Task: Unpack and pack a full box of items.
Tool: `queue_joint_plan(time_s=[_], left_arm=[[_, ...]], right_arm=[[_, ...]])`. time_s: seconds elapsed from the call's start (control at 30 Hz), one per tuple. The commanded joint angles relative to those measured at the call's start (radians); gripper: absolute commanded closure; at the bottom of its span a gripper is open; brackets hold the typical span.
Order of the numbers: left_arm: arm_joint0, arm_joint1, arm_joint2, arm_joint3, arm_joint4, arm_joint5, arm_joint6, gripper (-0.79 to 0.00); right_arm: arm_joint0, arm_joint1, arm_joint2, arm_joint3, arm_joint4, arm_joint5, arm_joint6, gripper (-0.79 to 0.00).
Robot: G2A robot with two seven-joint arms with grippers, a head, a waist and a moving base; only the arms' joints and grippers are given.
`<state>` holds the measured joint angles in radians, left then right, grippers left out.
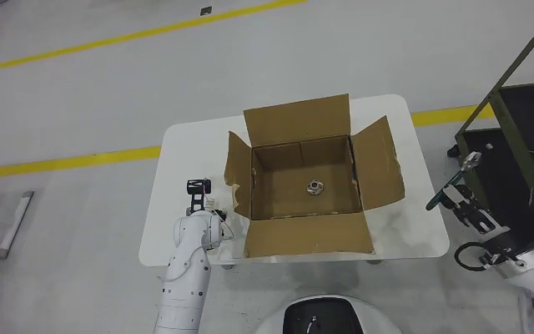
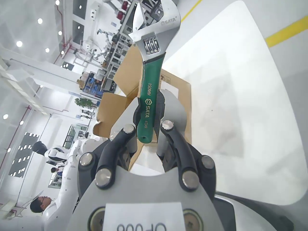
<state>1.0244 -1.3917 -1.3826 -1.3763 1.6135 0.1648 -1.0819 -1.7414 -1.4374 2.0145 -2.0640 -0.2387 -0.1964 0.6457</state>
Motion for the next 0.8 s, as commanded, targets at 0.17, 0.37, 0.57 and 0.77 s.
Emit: queue_joint_plan(time_s=[0.17,0.37,0.57,0.77], left_arm=[[0.0,0.0,0.0,0.0,0.0,0.0,0.0,-0.785],[0.0,0.0,0.0,0.0,0.0,0.0,0.0,-0.785],[0.0,0.0,0.0,0.0,0.0,0.0,0.0,-0.785],[0.0,0.0,0.0,0.0,0.0,0.0,0.0,-0.785]], right_arm=[[0.023,0.014,-0.031,0.045,-0.131,0.092,0.02,0.0],[0.082,0.033,-0.08,0.087,-0.291,0.155,0.101,0.0],[0.145,0.052,-0.139,0.116,-0.451,0.205,0.208,0.0],[0.212,0.07,-0.216,0.147,-0.634,0.232,0.321,0.0]])
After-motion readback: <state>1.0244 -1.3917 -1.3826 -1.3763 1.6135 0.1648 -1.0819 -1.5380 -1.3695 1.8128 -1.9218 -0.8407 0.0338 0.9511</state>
